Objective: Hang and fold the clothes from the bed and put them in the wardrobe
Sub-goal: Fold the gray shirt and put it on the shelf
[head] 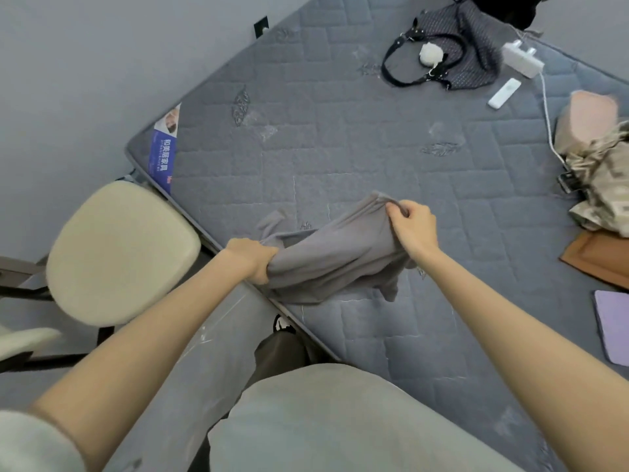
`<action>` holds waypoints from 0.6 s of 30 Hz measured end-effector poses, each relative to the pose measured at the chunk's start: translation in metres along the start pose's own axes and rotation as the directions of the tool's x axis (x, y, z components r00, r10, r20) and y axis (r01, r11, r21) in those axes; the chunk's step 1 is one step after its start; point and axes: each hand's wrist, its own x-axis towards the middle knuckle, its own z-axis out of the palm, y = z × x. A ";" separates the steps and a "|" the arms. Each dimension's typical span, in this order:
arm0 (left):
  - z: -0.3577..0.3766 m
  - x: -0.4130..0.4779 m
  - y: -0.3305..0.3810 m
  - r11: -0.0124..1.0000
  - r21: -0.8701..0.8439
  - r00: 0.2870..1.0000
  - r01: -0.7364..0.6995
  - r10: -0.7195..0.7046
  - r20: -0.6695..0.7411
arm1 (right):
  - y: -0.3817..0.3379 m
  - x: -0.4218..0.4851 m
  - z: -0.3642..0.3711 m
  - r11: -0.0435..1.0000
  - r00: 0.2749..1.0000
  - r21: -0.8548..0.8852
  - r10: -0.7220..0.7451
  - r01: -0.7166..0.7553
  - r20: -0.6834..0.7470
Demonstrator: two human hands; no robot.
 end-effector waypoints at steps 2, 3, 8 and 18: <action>0.000 0.000 -0.014 1.000 0.005 0.992 0.003 -0.004 0.124 | -0.001 0.005 0.001 1.000 0.965 -0.010 -0.008 0.011 0.261; 0.002 0.001 -0.021 1.000 0.017 0.987 0.003 -0.006 0.161 | -0.003 0.006 0.003 0.999 0.910 -0.041 0.014 0.003 0.414; 0.007 0.019 -0.060 0.989 0.105 0.994 0.107 -0.110 0.017 | -0.018 0.028 0.028 0.863 0.564 -0.439 0.239 0.249 0.790; -0.062 0.084 -0.194 0.763 -0.646 0.953 0.039 -0.222 -0.205 | -0.110 0.143 0.077 0.845 0.956 -0.516 0.021 0.138 0.291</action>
